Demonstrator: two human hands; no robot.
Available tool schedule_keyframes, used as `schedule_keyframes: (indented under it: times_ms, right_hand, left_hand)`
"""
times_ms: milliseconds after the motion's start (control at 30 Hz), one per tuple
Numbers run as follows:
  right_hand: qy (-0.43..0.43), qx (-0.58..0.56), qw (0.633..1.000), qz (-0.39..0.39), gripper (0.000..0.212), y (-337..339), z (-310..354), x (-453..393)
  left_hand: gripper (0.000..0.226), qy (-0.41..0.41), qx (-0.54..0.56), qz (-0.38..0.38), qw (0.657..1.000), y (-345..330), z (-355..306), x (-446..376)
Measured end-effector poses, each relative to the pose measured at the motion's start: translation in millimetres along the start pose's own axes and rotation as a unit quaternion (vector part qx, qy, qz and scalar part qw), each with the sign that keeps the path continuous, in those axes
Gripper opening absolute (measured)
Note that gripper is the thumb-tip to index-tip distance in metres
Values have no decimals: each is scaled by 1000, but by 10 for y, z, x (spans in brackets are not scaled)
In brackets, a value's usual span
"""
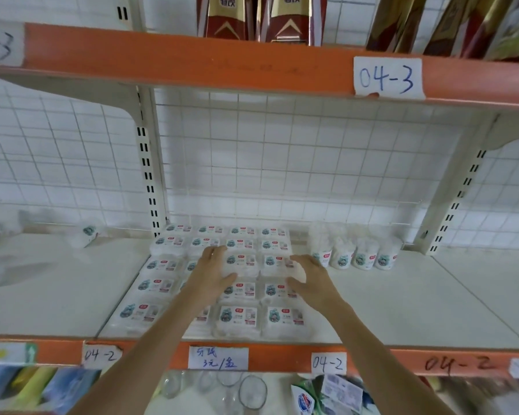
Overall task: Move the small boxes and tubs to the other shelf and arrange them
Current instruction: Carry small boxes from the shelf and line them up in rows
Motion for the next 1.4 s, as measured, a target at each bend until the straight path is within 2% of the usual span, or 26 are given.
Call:
schedule_keyframes:
  times_ms: [133, 233, 300, 400, 700, 800, 900, 1000, 1133, 1267, 1400]
  right_hand:
    - [61, 183, 979, -59, 46, 138, 66, 443]
    - [83, 220, 967, -98, 38, 160, 55, 872]
    - [76, 229, 966, -87, 34, 127, -25, 1173]
    - [56, 255, 963, -67, 30, 75, -149, 1584]
    - [71, 232, 970, -18, 21, -217, -378, 2543]
    - [74, 216, 972, 55, 30, -464, -358, 2741]
    - [109, 210, 968, 86, 33, -738, -145, 2862]
    - [167, 201, 959, 109, 34, -1027, 209, 2871]
    - [256, 180, 937, 155, 40, -1435, 878, 2761]
    - [330, 144, 916, 176, 38, -1898, 1675, 2660]
    - [373, 133, 896, 203, 40, -2369, 2457, 2546]
  left_hand:
    - [46, -93, -172, -50, 979, 113, -115, 326]
    - [32, -140, -212, -87, 963, 92, -154, 659]
    - [24, -153, -224, -100, 957, 39, -172, 905]
    - [33, -137, -198, -101, 965, -40, -209, 1327]
    - [36, -45, -187, -93, 977, -596, -218, 2657]
    - [32, 1, -197, -74, 978, -711, -124, 3144]
    - [31, 68, -186, -58, 979, -651, 87, 3624]
    - [36, 135, -194, -62, 970, -450, 304, 4122]
    - [43, 253, -233, -73, 936, -66, 658, 4768]
    - [39, 323, -229, -124, 910, 354, 967, 5339]
    - [41, 357, -212, -155, 896, 759, 1418, 5753]
Point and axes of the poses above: each hand's wrist, its own x-axis away from the middle knuckle, its own y-axis out of the back of the hand, z = x × y, the point moved 3 cm from there along -x, towards the middle knuckle, and after that the axes turned 10 degrees about z, right-handed, at the moved point
